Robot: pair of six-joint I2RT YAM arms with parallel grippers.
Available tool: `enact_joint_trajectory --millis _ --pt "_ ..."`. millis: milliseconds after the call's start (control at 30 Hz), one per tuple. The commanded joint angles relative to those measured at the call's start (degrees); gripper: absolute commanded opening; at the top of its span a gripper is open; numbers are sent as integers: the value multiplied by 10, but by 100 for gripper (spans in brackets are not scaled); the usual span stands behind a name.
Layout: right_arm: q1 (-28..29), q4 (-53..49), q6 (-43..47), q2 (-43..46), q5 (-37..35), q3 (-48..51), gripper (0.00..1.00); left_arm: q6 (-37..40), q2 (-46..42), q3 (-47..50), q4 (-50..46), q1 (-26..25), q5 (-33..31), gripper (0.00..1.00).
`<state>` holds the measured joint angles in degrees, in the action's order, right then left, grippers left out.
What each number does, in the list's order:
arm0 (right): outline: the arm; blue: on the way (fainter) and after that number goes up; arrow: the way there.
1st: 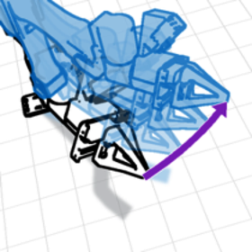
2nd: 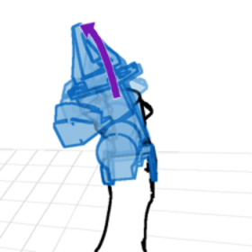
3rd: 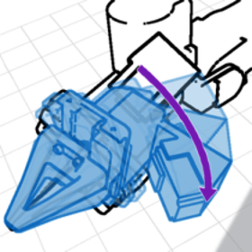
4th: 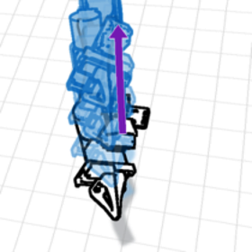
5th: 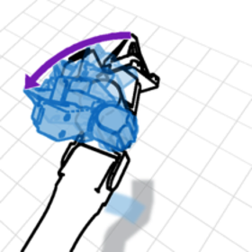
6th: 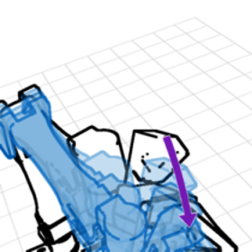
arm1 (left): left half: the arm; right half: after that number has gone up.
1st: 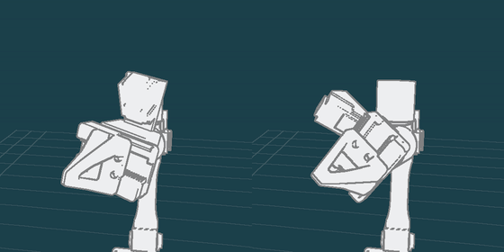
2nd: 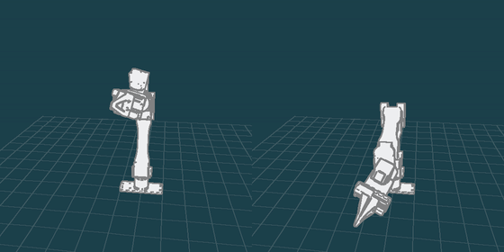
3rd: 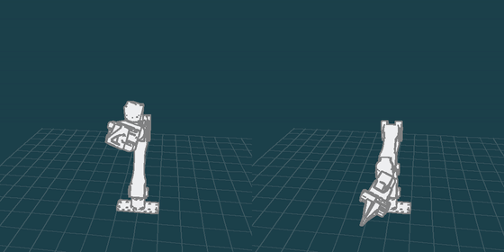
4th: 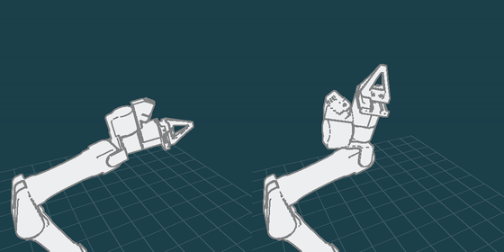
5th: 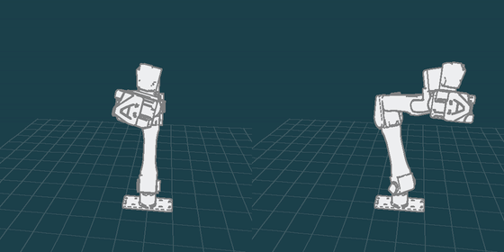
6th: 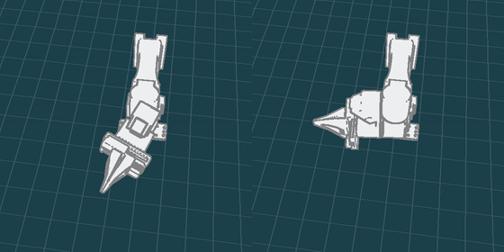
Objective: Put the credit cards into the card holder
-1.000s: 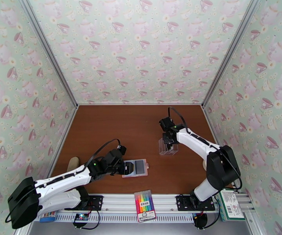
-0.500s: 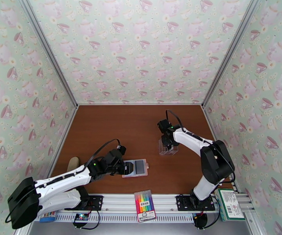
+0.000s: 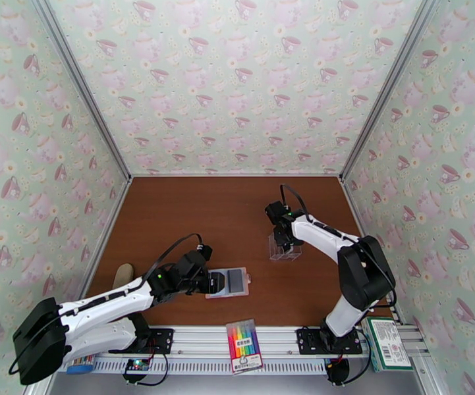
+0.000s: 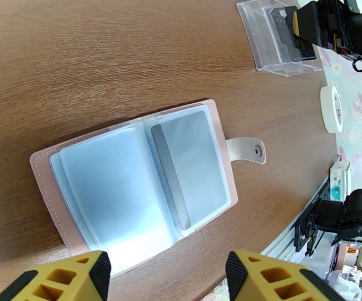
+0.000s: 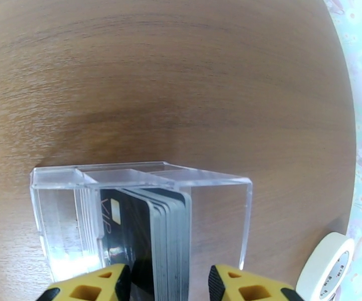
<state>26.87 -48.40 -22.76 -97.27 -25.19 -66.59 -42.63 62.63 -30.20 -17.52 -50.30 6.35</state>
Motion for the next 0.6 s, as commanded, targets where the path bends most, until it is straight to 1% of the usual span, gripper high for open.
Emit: enact_joint_trajectory --millis 0,433,567 --pt "-4 -21 -11 21 -30 -5 48 -5 -1 8 3 3 -3 67" --pt "-9 -30 -15 41 -43 -1 40 -5 1 8 3 3 -2 67" --pt "-10 -28 -14 44 -40 1 35 -5 2 8 5 3 -2 67"
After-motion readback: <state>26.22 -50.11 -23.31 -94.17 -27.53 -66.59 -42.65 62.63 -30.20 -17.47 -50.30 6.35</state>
